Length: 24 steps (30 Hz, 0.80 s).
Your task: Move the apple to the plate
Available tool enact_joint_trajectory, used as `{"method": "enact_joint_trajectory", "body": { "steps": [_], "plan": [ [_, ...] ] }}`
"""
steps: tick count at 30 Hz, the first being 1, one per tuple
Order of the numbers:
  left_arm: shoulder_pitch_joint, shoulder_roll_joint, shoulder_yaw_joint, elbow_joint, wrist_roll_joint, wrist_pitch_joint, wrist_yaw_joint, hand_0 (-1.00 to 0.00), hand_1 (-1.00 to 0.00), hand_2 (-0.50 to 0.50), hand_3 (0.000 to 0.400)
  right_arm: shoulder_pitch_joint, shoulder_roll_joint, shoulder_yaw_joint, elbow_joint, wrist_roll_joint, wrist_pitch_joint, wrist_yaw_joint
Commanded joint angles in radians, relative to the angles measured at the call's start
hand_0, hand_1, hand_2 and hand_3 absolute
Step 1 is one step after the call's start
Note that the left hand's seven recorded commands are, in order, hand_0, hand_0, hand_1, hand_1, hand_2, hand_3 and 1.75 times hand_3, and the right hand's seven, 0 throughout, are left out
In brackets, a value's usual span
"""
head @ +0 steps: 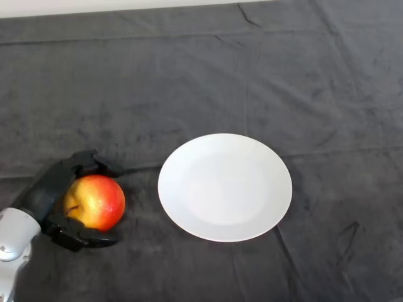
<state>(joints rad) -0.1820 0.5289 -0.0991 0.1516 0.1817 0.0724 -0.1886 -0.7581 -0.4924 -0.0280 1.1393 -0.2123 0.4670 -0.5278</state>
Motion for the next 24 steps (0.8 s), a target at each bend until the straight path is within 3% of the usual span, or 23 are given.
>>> {"method": "enact_joint_trajectory", "body": {
  "steps": [1, 12, 24],
  "plan": [
    [-0.004, 0.022, 0.025, -0.061, 0.013, 0.013, -0.003, -1.0, -1.0, 0.0, 0.4, 0.039, -0.008, -0.0148, 0.0, -0.0059, 0.015, 0.0019],
    [-0.039, 0.007, 0.039, -0.123, 0.036, 0.017, 0.031, -1.0, -1.0, 0.0, 0.4, 0.039, -0.008, -0.0152, 0.0, -0.0063, 0.015, 0.0022],
    [-0.131, -0.052, -0.051, -0.157, 0.115, 0.073, 0.057, -1.0, -1.0, 0.0, 0.4, 0.039, -0.008, -0.0156, -0.001, -0.0068, 0.015, 0.0024]
  ]
}}
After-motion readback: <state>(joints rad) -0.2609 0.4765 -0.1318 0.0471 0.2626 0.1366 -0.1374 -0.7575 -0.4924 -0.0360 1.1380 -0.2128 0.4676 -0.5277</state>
